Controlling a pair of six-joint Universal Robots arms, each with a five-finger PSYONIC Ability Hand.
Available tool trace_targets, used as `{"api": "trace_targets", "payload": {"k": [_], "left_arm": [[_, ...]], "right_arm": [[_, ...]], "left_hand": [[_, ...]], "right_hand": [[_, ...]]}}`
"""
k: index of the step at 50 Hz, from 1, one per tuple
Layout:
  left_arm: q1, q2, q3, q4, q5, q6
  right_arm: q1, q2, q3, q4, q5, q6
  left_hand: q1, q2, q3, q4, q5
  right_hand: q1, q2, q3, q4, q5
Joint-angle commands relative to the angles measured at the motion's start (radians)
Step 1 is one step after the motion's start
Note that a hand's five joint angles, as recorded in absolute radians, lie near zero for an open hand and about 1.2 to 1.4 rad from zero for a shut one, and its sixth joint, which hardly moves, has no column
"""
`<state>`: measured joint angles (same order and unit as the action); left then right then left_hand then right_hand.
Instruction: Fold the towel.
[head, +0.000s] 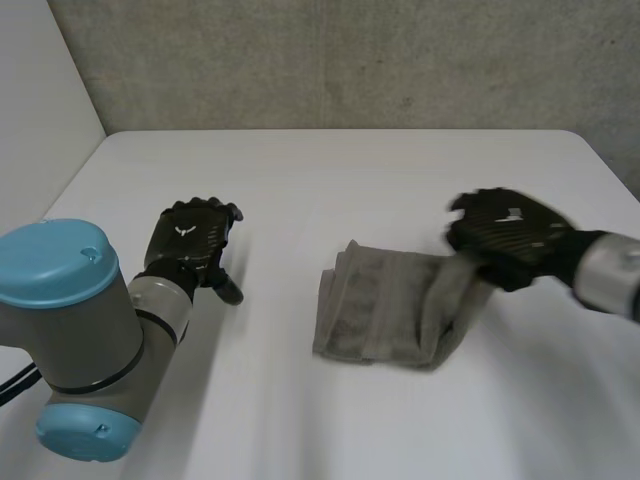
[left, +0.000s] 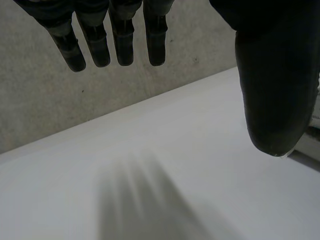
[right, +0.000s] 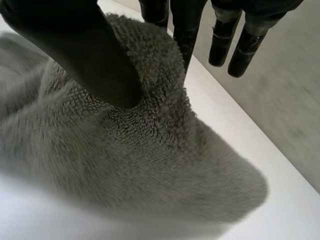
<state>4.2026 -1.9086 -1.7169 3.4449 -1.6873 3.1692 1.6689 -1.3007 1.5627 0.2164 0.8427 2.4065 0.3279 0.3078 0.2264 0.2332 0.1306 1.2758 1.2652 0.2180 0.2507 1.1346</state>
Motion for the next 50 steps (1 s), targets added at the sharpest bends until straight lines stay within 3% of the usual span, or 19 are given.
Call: {"api": "trace_targets", "payload": {"k": [1,5,14,15,16,17,18,27,37,42,50], "left_arm": [[-0.007,-0.004,0.023,0.03,0.0,0.0],[-0.016,-0.01,0.045,0.037,0.003,0.0],[-0.03,-0.046,0.092,0.054,0.017,0.0],[-0.032,-0.056,0.106,0.054,0.017,0.0],[-0.033,-0.064,0.12,0.056,0.018,-0.001],[-0.033,-0.064,0.12,0.056,0.018,-0.002],[-0.036,-0.072,0.135,0.056,0.018,-0.002],[-0.064,-0.102,0.226,0.054,0.018,-0.003],[-0.176,-0.109,0.29,0.056,0.035,-0.005],[-0.219,-0.145,0.29,0.05,0.081,-0.006],[-0.236,-0.21,0.238,0.03,0.107,-0.003]], "right_arm": [[0.291,0.107,-0.078,-0.009,0.117,-0.007],[0.402,0.201,-0.111,-0.028,0.142,-0.014],[0.462,0.265,-0.136,-0.127,0.243,0.02],[0.46,0.262,-0.13,-0.155,0.26,0.04],[0.457,0.256,-0.122,-0.175,0.278,0.069],[0.457,0.256,-0.122,-0.175,0.279,0.069],[0.451,0.248,-0.118,-0.183,0.298,0.101],[0.433,0.163,-0.044,-0.178,0.36,0.304],[0.2,-0.049,0.135,-0.193,0.351,0.569],[0.138,-0.052,0.187,-0.221,0.351,0.631],[0.146,0.018,0.211,-0.291,0.354,0.749]], "left_hand": [[-0.035,-0.015,-0.052,-0.059,-0.012],[-0.053,-0.033,-0.052,-0.059,-0.03],[-0.085,-0.065,-0.052,-0.059,-0.062],[-0.088,-0.068,-0.052,-0.059,-0.065],[-0.088,-0.068,-0.052,-0.059,-0.065],[-0.088,-0.068,-0.052,-0.059,-0.065],[-0.088,-0.068,-0.052,-0.059,-0.065],[-0.1,-0.08,-0.052,-0.059,-0.077],[-0.106,-0.085,-0.052,-0.059,-0.083],[-0.103,-0.083,-0.052,-0.059,-0.08],[-0.088,-0.068,-0.052,-0.059,-0.065]], "right_hand": [[0.12,0.131,-0.044,-0.076,0.087],[0.12,0.131,-0.044,-0.076,0.087],[0.12,0.131,-0.044,-0.076,0.087],[0.028,0.039,-0.044,-0.076,-0.005],[-0.437,-0.427,-0.044,-0.076,-0.471],[-0.442,-0.432,-0.044,-0.076,-0.475],[-1.101,-1.091,-0.044,-0.076,-1.135],[-1.101,-1.091,-0.044,-0.076,-1.135],[-1.101,-1.091,-0.044,-0.076,-1.135],[-1.101,-1.091,-0.044,-0.076,-1.135],[-1.101,-1.091,-0.044,-0.076,-1.135]]}}
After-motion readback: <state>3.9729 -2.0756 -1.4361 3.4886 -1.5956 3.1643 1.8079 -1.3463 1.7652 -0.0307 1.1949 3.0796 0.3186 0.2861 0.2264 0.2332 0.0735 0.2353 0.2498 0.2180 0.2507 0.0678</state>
